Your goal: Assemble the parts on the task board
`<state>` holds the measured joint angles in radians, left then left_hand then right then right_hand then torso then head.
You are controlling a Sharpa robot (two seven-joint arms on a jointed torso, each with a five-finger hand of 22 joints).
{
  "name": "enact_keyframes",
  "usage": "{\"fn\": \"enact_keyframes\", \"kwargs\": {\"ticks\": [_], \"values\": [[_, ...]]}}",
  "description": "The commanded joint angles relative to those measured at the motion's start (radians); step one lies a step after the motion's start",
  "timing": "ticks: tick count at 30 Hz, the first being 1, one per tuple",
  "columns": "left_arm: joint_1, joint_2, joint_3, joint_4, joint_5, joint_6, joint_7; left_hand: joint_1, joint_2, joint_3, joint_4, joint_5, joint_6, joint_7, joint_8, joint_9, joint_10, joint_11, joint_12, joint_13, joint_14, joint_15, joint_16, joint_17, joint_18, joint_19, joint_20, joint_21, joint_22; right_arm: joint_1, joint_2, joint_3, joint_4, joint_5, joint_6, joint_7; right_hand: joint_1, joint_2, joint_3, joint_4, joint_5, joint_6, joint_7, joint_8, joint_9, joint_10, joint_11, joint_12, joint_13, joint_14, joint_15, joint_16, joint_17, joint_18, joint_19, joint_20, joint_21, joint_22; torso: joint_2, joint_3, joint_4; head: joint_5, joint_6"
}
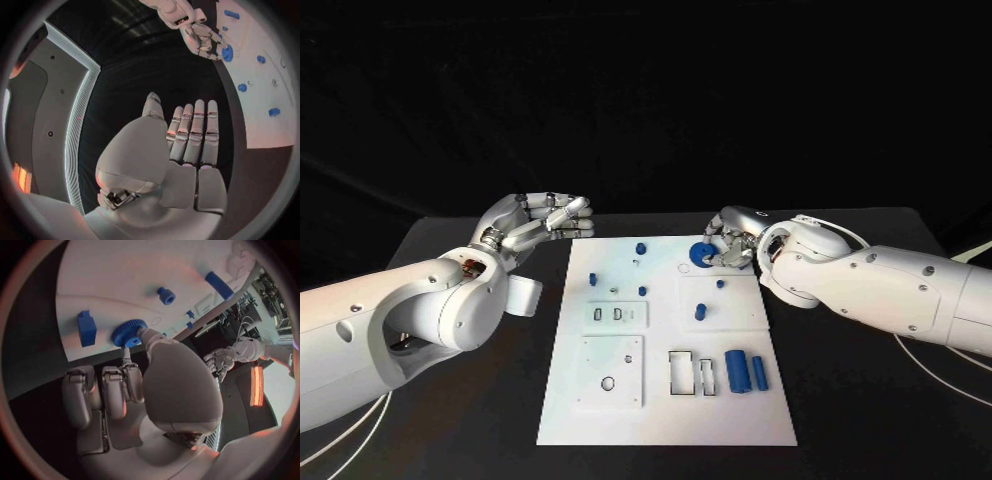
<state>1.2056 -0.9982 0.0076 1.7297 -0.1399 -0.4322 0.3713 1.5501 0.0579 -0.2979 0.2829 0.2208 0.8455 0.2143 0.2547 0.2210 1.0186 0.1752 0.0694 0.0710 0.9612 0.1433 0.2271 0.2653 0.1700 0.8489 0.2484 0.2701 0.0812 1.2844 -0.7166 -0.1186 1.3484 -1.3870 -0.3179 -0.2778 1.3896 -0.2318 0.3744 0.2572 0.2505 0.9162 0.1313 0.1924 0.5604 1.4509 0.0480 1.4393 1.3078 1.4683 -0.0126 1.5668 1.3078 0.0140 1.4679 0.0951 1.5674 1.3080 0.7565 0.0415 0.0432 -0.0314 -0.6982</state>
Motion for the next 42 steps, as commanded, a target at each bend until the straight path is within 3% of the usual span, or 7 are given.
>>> {"fn": "enact_keyframes", "kwargs": {"ticks": [1, 13, 23, 34, 42], "values": [[0.001, 0.000, 0.001, 0.003, 0.003, 0.017, 0.010, -0.001, 0.010, -0.005, -0.002, -0.006, -0.004, 0.003, -0.005, 0.002, -0.008, 0.002, -0.005, -0.001, -0.008, -0.001, -0.003, 0.001, 0.011, 0.004, 0.002, -0.004, -0.001, -0.004, 0.000, -0.002, 0.011, -0.094, -0.051, -0.035, -0.002, 0.001, 0.033, -0.010, 0.020, 0.031, -0.008, 0.013, 0.004, 0.014, -0.003, 0.012, 0.135, 0.102, -0.006, 0.004, 0.263, -0.014, 0.103, -0.001, 0.003, 0.263, 0.000, -0.0006, 0.0000, 0.001, 0.001], [0.001, 0.000, 0.001, -0.002, 0.003, 0.017, 0.010, -0.001, 0.010, -0.005, -0.002, -0.006, -0.004, 0.003, -0.005, 0.002, -0.008, 0.002, -0.005, -0.001, -0.008, -0.001, -0.003, 0.001, 0.011, 0.004, 0.002, -0.004, -0.001, -0.002, 0.000, -0.001, 0.074, -0.195, -0.144, -0.064, -0.026, -0.001, 0.096, -0.037, 0.059, 0.077, -0.024, 0.024, 0.007, 0.039, -0.018, 0.038, 0.163, 0.102, -0.019, 0.004, 0.263, -0.014, 0.103, -0.014, 0.003, 0.263, 0.001, 0.0003, 0.0007, 0.005, 0.003], [0.001, 0.003, 0.001, -0.005, 0.003, 0.018, 0.010, -0.001, 0.010, -0.005, -0.002, -0.006, -0.004, 0.003, -0.005, 0.002, -0.008, 0.002, -0.005, -0.001, -0.008, -0.001, -0.003, 0.001, 0.011, 0.004, 0.002, -0.004, -0.001, 0.003, 0.040, 0.000, 0.129, -0.247, -0.142, -0.090, -0.038, -0.004, 0.103, -0.041, 0.059, 0.082, -0.026, 0.024, 0.007, 0.045, -0.020, 0.044, 0.169, 0.102, -0.021, 0.004, 0.263, -0.014, 0.103, -0.016, 0.003, 0.263, 0.001, -0.0007, 0.0012, 0.008, 0.000], [0.001, 0.007, 0.001, -0.006, 0.003, 0.020, 0.008, 0.001, 0.013, -0.010, -0.003, -0.006, -0.005, 0.003, -0.006, 0.004, -0.010, 0.002, -0.005, -0.002, -0.008, -0.001, -0.006, 0.004, 0.011, 0.005, 0.002, -0.006, -0.003, -0.002, 0.111, 0.000, 0.116, -0.253, -0.132, -0.086, -0.044, -0.007, 0.106, -0.042, 0.057, 0.080, -0.026, 0.022, 0.007, 0.045, -0.020, 0.044, 0.169, 0.102, -0.021, 0.004, 0.263, -0.014, 0.103, -0.017, 0.003, 0.263, 0.002, -0.0006, 0.0028, 0.017, -0.002], [0.001, 0.011, 0.001, -0.007, 0.003, 0.022, 0.006, 0.001, 0.013, -0.010, -0.003, -0.006, -0.005, 0.003, -0.006, 0.004, -0.010, 0.002, -0.005, -0.002, -0.008, -0.001, -0.006, 0.004, 0.011, 0.005, 0.002, -0.006, -0.003, -0.018, 0.170, -0.004, 0.073, -0.243, -0.121, -0.073, -0.046, -0.007, 0.108, -0.043, 0.056, 0.079, -0.026, 0.021, 0.006, 0.046, -0.019, 0.045, 0.170, 0.102, -0.021, 0.004, 0.263, -0.014, 0.103, -0.017, 0.003, 0.263, 0.002, -0.0010, 0.0032, 0.025, -0.005]]}}
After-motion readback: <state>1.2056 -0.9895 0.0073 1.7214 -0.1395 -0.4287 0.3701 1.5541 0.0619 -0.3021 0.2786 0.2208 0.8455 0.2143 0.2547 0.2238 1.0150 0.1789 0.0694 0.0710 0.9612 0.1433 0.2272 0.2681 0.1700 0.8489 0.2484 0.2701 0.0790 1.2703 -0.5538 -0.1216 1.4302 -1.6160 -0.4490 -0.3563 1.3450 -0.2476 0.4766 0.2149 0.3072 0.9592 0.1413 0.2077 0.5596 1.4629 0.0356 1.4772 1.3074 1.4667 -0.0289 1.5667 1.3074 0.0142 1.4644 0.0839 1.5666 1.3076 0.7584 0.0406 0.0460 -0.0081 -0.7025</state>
